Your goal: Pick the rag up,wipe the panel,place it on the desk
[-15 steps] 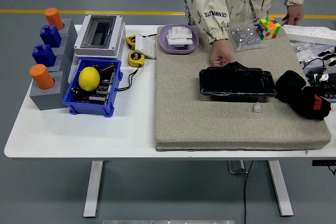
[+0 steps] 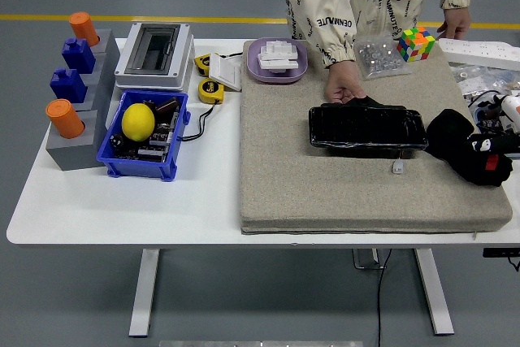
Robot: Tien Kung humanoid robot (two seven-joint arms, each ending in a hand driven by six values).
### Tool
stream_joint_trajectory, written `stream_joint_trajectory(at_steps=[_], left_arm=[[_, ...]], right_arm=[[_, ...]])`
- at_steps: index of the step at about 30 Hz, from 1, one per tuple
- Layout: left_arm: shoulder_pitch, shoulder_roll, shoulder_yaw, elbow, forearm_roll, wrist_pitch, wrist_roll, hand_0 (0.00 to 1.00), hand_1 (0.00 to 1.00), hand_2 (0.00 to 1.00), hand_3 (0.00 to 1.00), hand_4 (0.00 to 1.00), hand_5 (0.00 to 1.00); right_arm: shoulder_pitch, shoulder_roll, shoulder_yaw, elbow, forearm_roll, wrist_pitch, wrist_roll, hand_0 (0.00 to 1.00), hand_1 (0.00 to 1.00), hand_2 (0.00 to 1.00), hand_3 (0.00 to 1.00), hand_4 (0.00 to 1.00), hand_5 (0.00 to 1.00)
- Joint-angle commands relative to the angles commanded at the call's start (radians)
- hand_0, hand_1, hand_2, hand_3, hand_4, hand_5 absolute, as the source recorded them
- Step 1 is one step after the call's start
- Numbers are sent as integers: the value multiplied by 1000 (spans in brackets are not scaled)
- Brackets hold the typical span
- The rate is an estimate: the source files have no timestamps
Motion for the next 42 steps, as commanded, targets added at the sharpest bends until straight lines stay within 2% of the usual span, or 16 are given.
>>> stream_joint_trajectory(at_steps=[8,11,18,22,28,32,42], left_arm=[[6,2,-1,3,0,1,0,604,636,636,561,632,447],[8,2,3,2,-1,0,0,603,636,637,561,632,448],[11,3,15,1,-7,0,0,603,636,637,561,632,448],[13,6,19,1,-7,0,0,603,636,637,561,632,448],[17,8,24,2,-9,0,0,604,636,637,561,632,448],[17,7,28,1,-11,0,1,603,636,637,560,632,448],[10,5,30,2,-14,-1,1,605,636,637,561,632,448]], right_arm=[[4,61,66,-44,-12,-13,-9,716,689,784,800,998,596],[-5,101,118,-57,-23,-28,-26,720,687,774,786,998,620],[-30,194,218,-83,-12,-101,-62,717,675,752,763,998,624],[-39,237,250,-92,-6,-147,-84,717,675,752,763,998,624],[-49,286,292,-103,-10,-180,-102,714,669,740,751,998,627],[-56,292,285,-105,-4,-177,-97,715,669,738,750,998,628],[-48,266,219,-128,11,-170,-81,713,665,737,750,998,628]])
